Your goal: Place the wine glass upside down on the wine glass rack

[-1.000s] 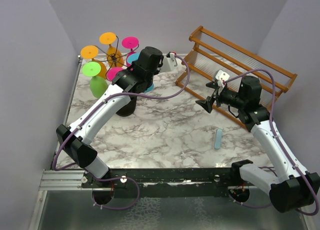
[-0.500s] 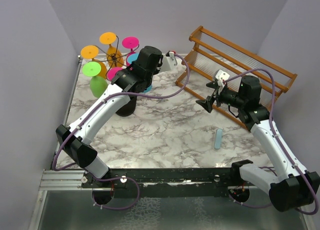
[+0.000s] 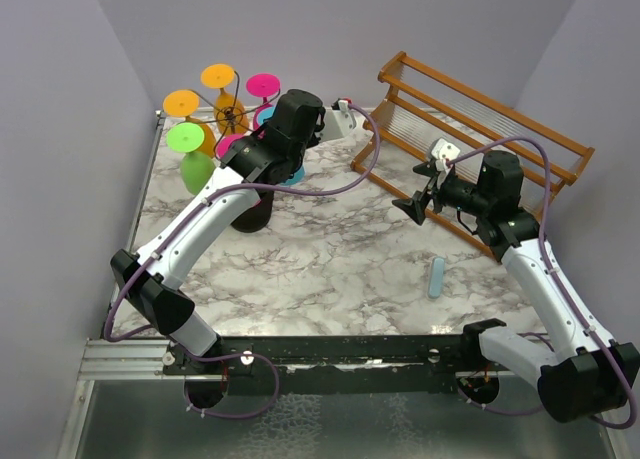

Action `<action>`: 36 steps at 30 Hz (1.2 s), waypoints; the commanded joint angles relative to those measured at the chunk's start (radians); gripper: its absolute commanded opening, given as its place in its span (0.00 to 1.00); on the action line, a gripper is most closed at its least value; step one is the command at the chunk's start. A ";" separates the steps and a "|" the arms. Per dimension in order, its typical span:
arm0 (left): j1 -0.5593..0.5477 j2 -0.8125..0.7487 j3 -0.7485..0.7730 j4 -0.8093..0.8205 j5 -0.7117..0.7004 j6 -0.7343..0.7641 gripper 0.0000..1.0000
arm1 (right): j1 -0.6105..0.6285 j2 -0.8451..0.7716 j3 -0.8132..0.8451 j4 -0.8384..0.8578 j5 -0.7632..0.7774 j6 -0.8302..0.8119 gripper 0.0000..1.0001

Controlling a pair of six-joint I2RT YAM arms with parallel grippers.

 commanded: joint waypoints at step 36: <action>0.188 -0.280 -0.082 -0.047 0.643 -0.329 0.81 | -0.015 0.163 0.325 -0.337 0.059 -0.116 1.00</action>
